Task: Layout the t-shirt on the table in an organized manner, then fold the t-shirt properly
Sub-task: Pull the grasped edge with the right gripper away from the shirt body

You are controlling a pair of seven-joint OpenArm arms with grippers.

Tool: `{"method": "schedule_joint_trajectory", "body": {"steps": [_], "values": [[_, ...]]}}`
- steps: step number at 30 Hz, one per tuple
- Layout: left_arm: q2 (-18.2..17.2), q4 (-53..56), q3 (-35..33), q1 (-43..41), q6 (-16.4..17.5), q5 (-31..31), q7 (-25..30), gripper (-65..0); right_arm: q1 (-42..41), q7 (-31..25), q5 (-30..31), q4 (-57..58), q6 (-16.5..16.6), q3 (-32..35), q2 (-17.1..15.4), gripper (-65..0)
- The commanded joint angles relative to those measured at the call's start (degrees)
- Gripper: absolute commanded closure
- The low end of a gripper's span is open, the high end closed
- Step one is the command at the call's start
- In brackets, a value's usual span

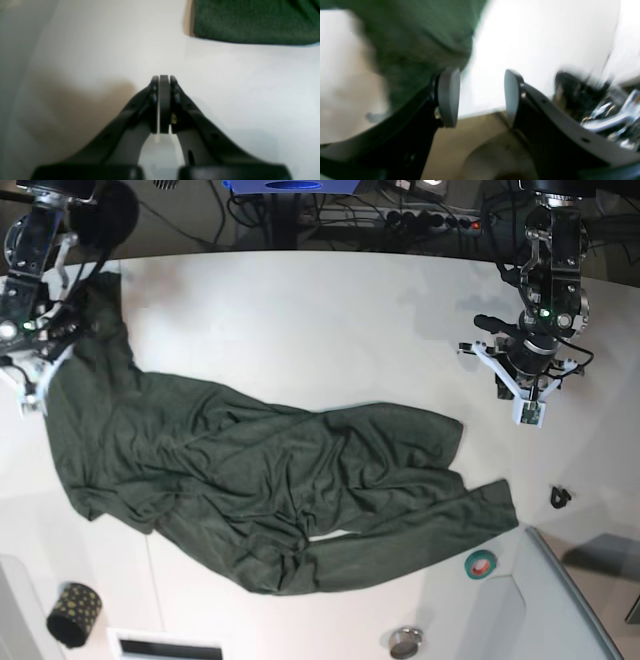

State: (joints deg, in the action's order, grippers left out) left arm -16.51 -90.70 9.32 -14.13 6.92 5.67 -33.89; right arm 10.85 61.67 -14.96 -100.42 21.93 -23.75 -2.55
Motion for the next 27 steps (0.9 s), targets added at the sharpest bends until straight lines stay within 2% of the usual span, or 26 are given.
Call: {"method": "schedule_joint_trajectory", "body": {"steps": [1,5,11,15,19,22,27], "values": [[-0.67,-0.78,0.39,0.37,-0.28,-0.09,1.14,0.0,0.01,-0.97,-0.12,0.42,1.41,-1.44,0.04,-27.8],[-0.67,-0.78,0.39,0.37,-0.28,-0.09,1.14,0.0,2.73,-8.09,-0.12,5.08,8.97,-7.42,1.62,-27.5],[-0.67,-0.78,0.39,0.81,-0.28,-0.09,1.14,0.0,4.14,-12.57,-0.12,12.47,9.58,-11.02,2.06,-27.2],[-0.67,-0.78,0.39,0.9,-0.28,-0.09,1.14,0.0,5.02,-12.66,-0.2,8.77,9.93,-10.85,5.4,-27.2],[-0.67,-0.78,0.39,0.9,-0.28,-0.09,1.14,0.0,8.09,-10.11,-0.29,0.33,12.92,-6.01,8.39,-27.6],[-0.67,-0.78,0.39,0.81,-0.28,-0.09,1.14,0.0,8.53,-8.17,-0.29,-0.37,12.92,-2.23,8.48,-27.3],[-0.76,-0.78,0.39,0.37,-0.28,-0.09,1.14,0.0,11.43,-7.91,-0.29,-4.59,12.92,-1.62,8.57,-27.6]]}}
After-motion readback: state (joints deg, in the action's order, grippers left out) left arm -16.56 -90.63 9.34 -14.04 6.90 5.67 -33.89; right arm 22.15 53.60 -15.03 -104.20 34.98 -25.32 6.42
